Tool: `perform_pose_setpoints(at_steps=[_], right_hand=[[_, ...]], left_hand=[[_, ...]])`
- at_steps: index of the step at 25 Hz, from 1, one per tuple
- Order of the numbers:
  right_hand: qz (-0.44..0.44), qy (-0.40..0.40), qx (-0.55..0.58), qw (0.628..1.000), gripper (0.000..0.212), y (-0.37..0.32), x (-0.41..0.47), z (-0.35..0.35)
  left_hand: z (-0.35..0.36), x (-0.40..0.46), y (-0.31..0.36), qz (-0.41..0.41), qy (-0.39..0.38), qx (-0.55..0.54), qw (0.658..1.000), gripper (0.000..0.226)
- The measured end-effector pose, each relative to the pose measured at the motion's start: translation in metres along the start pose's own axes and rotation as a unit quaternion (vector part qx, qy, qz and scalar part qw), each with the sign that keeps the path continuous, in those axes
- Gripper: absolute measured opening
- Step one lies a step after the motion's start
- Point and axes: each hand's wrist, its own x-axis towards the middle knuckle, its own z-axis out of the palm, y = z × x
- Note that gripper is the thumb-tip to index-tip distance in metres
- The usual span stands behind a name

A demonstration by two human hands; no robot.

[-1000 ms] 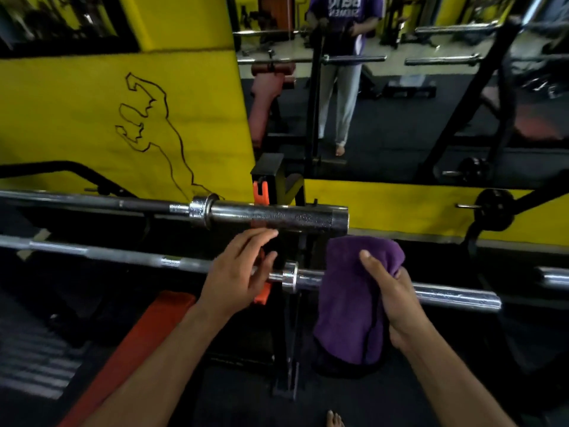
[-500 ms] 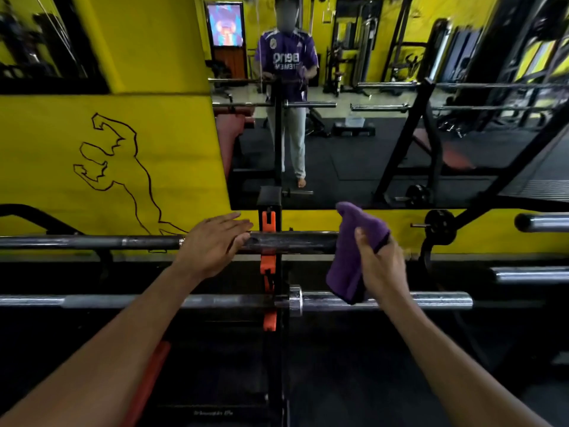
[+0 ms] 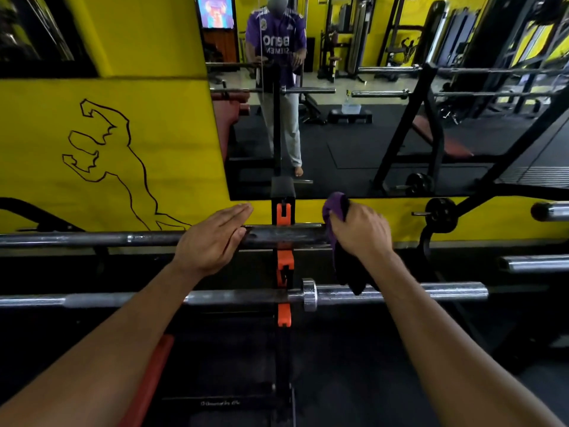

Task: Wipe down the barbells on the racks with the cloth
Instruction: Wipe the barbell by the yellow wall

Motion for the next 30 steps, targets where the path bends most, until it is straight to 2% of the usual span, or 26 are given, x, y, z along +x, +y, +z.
perform_pose_setpoints(at_steps=[2,5,7,9,11,13,14,16,17,19,21,23,25,27,30], right_hand=[[-0.048,-0.008,-0.052,0.997,0.028,-0.025,-0.004,0.008],[-0.171,-0.005,0.012,0.985,0.049,-0.034,-0.049,0.037],[-0.229,-0.018,0.051,0.972,0.066,-0.012,-0.076,0.047],[-0.241,0.007,0.064,0.968,0.073,0.018,-0.083,0.044],[-0.205,0.054,0.073,0.975,0.066,0.037,-0.078,0.036],[-0.111,0.102,0.080,0.985,0.042,0.036,-0.054,0.019],[-0.039,0.080,0.079,0.993,0.034,0.028,-0.037,0.005],[0.084,-0.057,0.032,0.994,0.037,0.005,0.001,-0.009],[0.089,-0.129,-0.010,0.987,0.041,-0.010,0.016,-0.012],[0.029,-0.178,-0.054,0.982,0.046,-0.041,0.021,-0.006],[-0.053,-0.106,-0.034,0.992,0.041,-0.062,-0.007,0.014],[-0.108,-0.032,0.041,0.993,0.038,-0.061,-0.051,0.033],[-0.161,-0.019,0.112,0.980,0.054,-0.037,-0.075,0.041],[-0.182,-0.011,0.106,0.978,0.060,-0.007,-0.083,0.037],[-0.160,0.061,0.049,0.984,0.046,0.017,-0.070,0.020]], left_hand=[[0.001,0.000,-0.002,-0.003,0.007,-0.005,1.000,0.056],[0.001,0.000,-0.001,0.004,0.014,-0.011,1.000,0.055],[0.000,0.000,0.000,0.005,0.015,-0.011,1.000,0.055],[-0.001,0.001,0.000,0.002,0.018,-0.003,1.000,0.055],[-0.001,0.001,0.001,0.004,0.018,0.007,1.000,0.057],[-0.001,0.000,0.001,0.004,0.014,0.013,1.000,0.059],[-0.001,0.000,0.001,0.004,0.015,0.015,1.000,0.058],[-0.001,0.001,0.001,0.006,0.021,0.015,1.000,0.055],[-0.001,0.001,0.001,0.008,0.022,0.014,1.000,0.055],[0.000,0.000,0.001,0.012,0.019,0.010,1.000,0.059],[0.000,0.000,-0.001,0.013,0.023,0.002,1.000,0.062],[0.000,-0.001,-0.002,0.015,0.027,0.003,1.000,0.061],[0.001,0.000,-0.001,0.023,0.031,0.015,0.999,0.059],[0.000,0.000,-0.001,0.030,0.029,0.015,0.999,0.058],[0.000,-0.001,0.000,0.015,0.021,0.006,1.000,0.054]])
